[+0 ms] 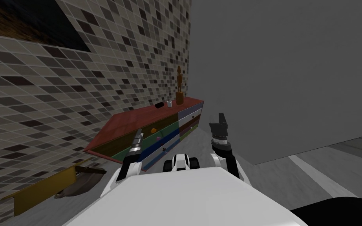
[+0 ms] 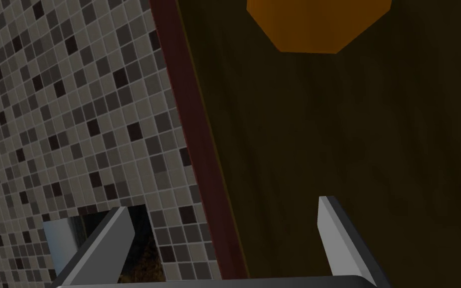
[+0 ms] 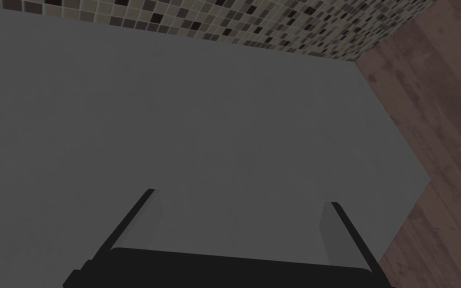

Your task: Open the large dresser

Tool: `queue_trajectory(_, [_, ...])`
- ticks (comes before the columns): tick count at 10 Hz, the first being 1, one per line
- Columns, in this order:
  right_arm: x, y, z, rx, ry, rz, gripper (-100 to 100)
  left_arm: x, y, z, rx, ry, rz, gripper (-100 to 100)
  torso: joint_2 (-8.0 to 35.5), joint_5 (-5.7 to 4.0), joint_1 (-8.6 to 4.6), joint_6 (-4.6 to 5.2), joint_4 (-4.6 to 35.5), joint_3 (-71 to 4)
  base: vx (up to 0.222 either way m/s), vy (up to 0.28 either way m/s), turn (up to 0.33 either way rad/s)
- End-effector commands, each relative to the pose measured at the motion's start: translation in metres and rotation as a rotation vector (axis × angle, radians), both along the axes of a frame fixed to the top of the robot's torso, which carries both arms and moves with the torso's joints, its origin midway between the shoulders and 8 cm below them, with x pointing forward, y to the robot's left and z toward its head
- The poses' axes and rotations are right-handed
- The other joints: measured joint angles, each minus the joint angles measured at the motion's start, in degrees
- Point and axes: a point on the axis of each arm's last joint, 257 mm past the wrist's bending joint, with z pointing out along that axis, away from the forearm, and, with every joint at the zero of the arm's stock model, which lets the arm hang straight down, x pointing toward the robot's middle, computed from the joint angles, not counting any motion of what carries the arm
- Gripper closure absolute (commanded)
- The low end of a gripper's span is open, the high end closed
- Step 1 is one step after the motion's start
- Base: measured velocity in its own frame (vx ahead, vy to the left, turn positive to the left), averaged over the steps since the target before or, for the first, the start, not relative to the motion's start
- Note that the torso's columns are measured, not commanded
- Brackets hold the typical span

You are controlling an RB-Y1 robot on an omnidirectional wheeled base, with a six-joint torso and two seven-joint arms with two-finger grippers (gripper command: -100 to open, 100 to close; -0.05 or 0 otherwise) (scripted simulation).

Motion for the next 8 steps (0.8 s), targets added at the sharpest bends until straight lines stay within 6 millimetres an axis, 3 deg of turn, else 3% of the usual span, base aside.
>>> queue_trajectory(1, [0.0,0.0,0.0,0.0,0.0,0.0,0,-0.001,0.01,-0.026,-0.044,0.039,0.037,-100,-0.05,0.0,0.0,0.01,-0.01,-0.02,0.089,-0.124,0.068])
queue_trajectory(4, [0.0,0.0,0.0,0.0,0.0,0.0,0,-0.005,0.014,-0.057,-0.125,0.074,0.085,-100,0.0,0.01,0.08,0.0,0.0,0.0,0.077,-0.116,0.058])
queue_trajectory(8, [0.0,0.0,0.0,0.0,0.0,0.0,0,-0.01,0.001,-0.087,-0.245,0.093,0.133,-100,-0.02,0.02,0.08,0.01,0.0,0.0,0.048,-0.067,0.032])
